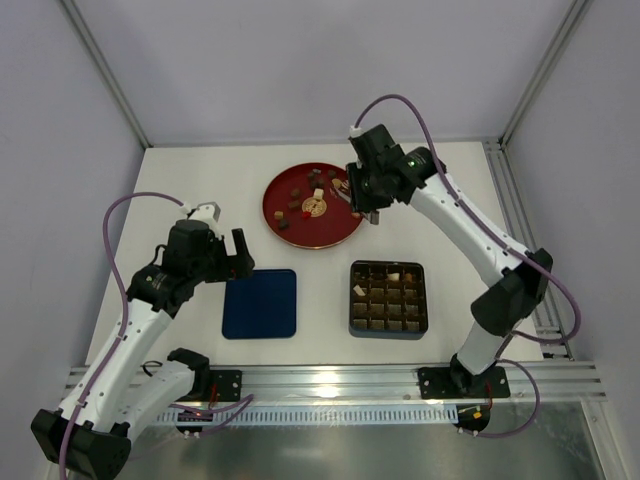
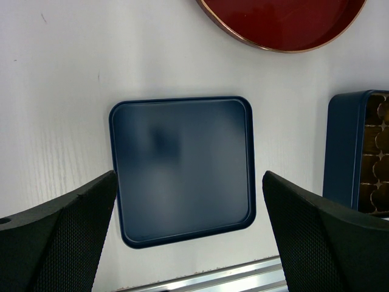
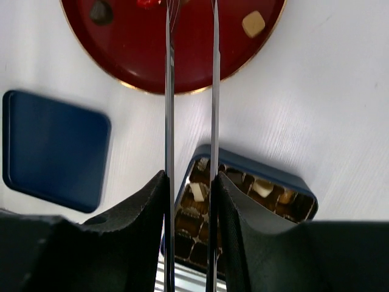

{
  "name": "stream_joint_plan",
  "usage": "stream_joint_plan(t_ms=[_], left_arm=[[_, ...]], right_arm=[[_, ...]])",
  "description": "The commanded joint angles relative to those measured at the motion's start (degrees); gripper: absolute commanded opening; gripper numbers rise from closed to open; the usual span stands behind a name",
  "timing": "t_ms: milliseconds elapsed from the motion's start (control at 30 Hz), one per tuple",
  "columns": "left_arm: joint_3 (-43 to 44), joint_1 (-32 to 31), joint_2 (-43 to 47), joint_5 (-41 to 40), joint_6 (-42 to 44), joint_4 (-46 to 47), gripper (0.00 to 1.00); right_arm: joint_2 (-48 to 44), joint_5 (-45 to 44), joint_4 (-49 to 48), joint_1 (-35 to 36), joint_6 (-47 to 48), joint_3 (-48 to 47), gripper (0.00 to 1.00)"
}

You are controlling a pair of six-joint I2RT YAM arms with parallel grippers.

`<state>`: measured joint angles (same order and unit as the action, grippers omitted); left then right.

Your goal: Pack the chocolate

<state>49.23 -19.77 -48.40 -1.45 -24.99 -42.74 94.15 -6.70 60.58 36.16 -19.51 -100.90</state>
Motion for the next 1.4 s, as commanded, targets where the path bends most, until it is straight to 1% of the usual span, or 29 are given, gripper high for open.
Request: stream_joint_plan(t_ms=[0,33,67,233,400,500,633,1033,1367], left_arm=[[0.2,-0.3,0.0,0.0,0.7,0.8,1.0],[0.2,-0.3,0.0,0.0,0.7,0.8,1.0],[0.1,-0.3,0.0,0.0,0.7,0.7,1.0],[0.1,-0.3,-0.1,0.0,0.7,0.8,1.0],[0.1,-0.2,-0.4,-0.1,0.8,0.8,1.0],[0.1,-0.2,-0.5,0.0,0.8,0.8,1.0],[0.1,-0.3,-0.5,-0.1,0.8,0.7,1.0],[0.1,-0.3,-0.3,0.0,0.8,0.8,1.0],[0.1,-0.3,-0.1,0.1,0.9,0.8,1.0]], right_arm=[[6.4,0.9,-3.1,-2.1,3.5,-7.7,0.4],[8.1,0.6,-3.0,-2.4,3.9,-10.9,0.4],[11.6,0.6,-2.8,-2.8,4.1,-12.5,0.39],[20.4,0.4,-2.7,-3.6,5.4,-21.1,0.4],[26.4,1.2,-3.2,-4.0,5.2,-25.3,0.4],[27.6,2.0,-3.4,-4.0,4.9,-25.9,0.4],[27.4,2.7,-4.4,-3.9,4.4,-24.2,0.4],[29.5,3.4,-4.7,-3.0,3.2,-24.9,0.42],[31.3,2.1,-3.3,-2.3,2.7,-26.3,0.42]])
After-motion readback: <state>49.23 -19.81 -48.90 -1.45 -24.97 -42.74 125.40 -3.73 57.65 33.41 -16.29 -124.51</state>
